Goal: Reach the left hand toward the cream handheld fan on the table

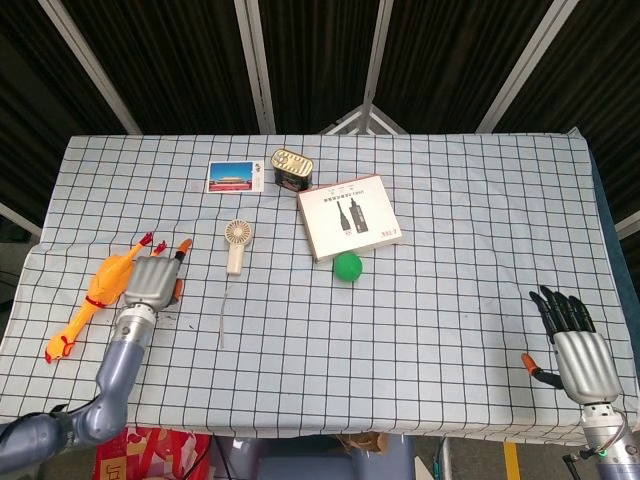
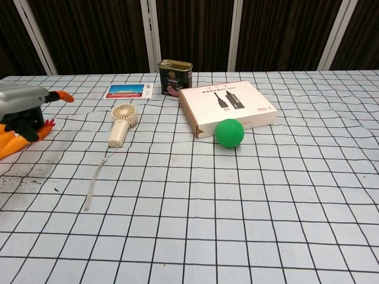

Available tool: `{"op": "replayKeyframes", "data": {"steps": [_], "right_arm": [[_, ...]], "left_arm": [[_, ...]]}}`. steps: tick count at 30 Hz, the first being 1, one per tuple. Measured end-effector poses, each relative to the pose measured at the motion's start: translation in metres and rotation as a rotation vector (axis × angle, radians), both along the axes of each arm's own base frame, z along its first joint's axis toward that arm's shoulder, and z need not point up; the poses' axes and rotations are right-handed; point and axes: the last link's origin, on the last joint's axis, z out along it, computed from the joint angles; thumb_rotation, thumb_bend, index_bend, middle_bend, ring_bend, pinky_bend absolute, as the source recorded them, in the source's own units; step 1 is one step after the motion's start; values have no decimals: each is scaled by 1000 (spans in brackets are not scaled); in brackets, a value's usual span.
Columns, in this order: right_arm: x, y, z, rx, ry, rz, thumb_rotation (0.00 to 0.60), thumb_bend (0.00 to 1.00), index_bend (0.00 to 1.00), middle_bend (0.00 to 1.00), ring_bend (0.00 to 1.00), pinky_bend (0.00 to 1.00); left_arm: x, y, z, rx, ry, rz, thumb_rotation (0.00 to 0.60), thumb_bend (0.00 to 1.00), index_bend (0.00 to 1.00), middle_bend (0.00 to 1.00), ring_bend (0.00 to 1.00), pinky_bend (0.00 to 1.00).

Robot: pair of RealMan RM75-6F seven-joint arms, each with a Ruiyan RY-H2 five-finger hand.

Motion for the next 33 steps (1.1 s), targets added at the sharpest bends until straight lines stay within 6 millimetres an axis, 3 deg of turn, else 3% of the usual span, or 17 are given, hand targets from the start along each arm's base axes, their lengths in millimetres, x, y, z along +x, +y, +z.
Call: {"op": "replayKeyframes", "data": {"steps": [6, 13, 33], "right_arm": [[0, 0, 0, 3, -7, 0, 600, 290, 0, 0, 0, 49], [0, -1, 1, 2, -14, -1, 600, 290, 0, 0, 0, 49], [1, -1, 2, -2, -18, 1, 600, 290, 0, 0, 0, 49]], "left_arm": [[18, 13, -28, -30, 28, -6, 600, 757, 36, 890, 727, 711], [29, 15, -51, -57, 35, -15, 600, 758, 40, 890, 727, 723], [37, 18, -67, -69, 42, -25, 600, 759, 41, 888, 727, 723]]}}
